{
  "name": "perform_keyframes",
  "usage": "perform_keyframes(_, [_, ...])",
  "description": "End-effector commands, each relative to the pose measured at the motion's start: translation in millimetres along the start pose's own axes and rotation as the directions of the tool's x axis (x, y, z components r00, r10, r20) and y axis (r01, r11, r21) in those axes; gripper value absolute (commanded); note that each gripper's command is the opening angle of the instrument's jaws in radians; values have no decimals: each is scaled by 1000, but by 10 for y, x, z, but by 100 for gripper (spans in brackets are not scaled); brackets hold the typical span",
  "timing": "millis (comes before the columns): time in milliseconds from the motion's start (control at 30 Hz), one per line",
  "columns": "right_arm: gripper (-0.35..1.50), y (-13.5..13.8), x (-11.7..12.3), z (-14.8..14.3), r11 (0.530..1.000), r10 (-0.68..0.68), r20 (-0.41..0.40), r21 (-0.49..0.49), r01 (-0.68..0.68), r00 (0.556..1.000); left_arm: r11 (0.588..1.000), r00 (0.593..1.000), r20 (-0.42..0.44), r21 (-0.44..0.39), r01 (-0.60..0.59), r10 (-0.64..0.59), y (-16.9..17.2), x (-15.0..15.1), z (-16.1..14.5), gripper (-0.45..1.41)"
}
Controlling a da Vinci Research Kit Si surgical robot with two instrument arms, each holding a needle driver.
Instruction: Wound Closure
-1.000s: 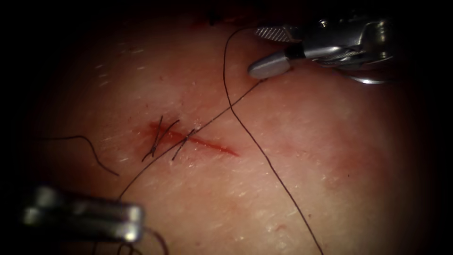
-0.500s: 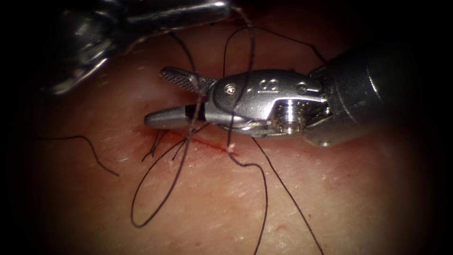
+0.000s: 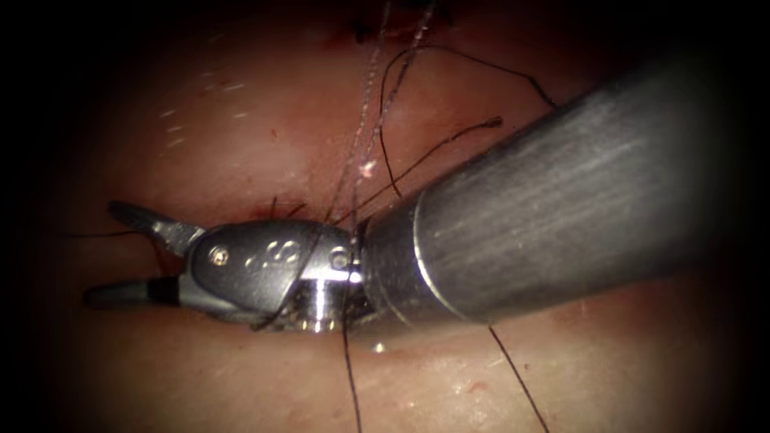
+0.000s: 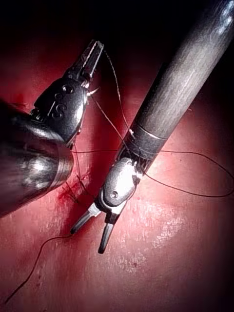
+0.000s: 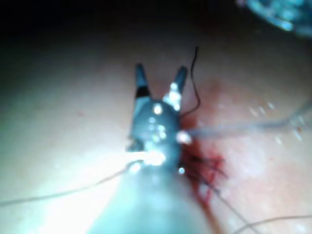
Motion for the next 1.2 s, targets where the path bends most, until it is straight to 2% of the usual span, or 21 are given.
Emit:
perform_keyframes(33, [91, -21, -8, 3, 999, 21, -15, 27, -21, 1000, 1000, 1000, -2, -5, -7, 7, 8, -12, 2, -45])
perform_keyframes(133, [89, -24, -10, -4, 997, 35, -42, 65, -33, 998, 1000, 1000, -1, -14, -27, 27, 1, -28, -11, -45])
perform_keyframes(167, [86, -25, -11, -12, 994, 58, -67, 99, -52, 996, 999, 999, 0, -22, -48, 48, -3, -45, -22, -45])
perform_keyframes(200, [86, -25, -11, -12, 994, 58, -67, 99, -52, 996, 999, 999, 0, -22, -48, 48, -3, -45, -22, -45])
perform_keyframes(267, [79, -29, -14, -21, 988, 95, -118, 130, -79, 988, 997, 998, -3, -23, -68, 68, -9, -66, -30, -45])
perform_keyframes(467, [74, -34, -19, -35, 976, 165, -196, 172, -131, 967, 996, 996, -15, -18, -87, 87, -23, -86, -36, -45])
perform_keyframes(600, [73, -33, -13, -60, 959, 264, -313, 188, -213, 912, 994, 994, -14, -16, -108, 108, -31, -108, -49, -45])
perform_keyframes(767, [73, -33, -13, -68, 938, 333, -373, 222, -265, 866, 991, 991, -5, 1, -135, 135, -37, -133, -58, -45])
perform_keyframes(833, [59, -34, -14, -65, 935, 345, -390, 223, -276, 854, 991, 991, 2, 9, -136, 136, -37, -145, -59, -45])
perform_keyframes(867, [42, -34, -15, -64, 933, 351, -398, 222, -282, 848, 991, 991, 3, 9, -133, 133, -37, -148, -60, -45])
perform_keyframes(900, [-30, -34, -16, -65, 931, 358, -409, 225, -288, 839, 991, 991, 3, 11, -136, 136, -35, -155, -62, -45])
perform_keyframes(1000, [-35, -33, -19, -65, 927, 375, -441, 207, -314, 815, 990, 990, 8, 12, -142, 142, -32, -166, -66, -45])
perform_keyframes(1067, [-35, -30, -20, -64, 921, 390, -496, 204, -332, 776, 989, 989, 8, 15, -147, 147, -30, -171, -69, -45])
perform_keyframes(1100, [-35, -21, -20, -66, 890, 389, -569, 31, -454, 724, 989, 989, 4, 19, -149, 149, -28, -178, -74, -45])
perform_keyframes(1167, [-35, -13, -22, -70, 861, 380, -602, -48, -506, 703, 988, 989, 4, 20, -151, 151, -25, -184, -80, -45])
perform_keyframes(1200, [-35, -10, -22, -75, 806, 364, -643, -144, -574, 674, 989, 989, 8, 23, -149, 149, -23, -187, -84, -45])
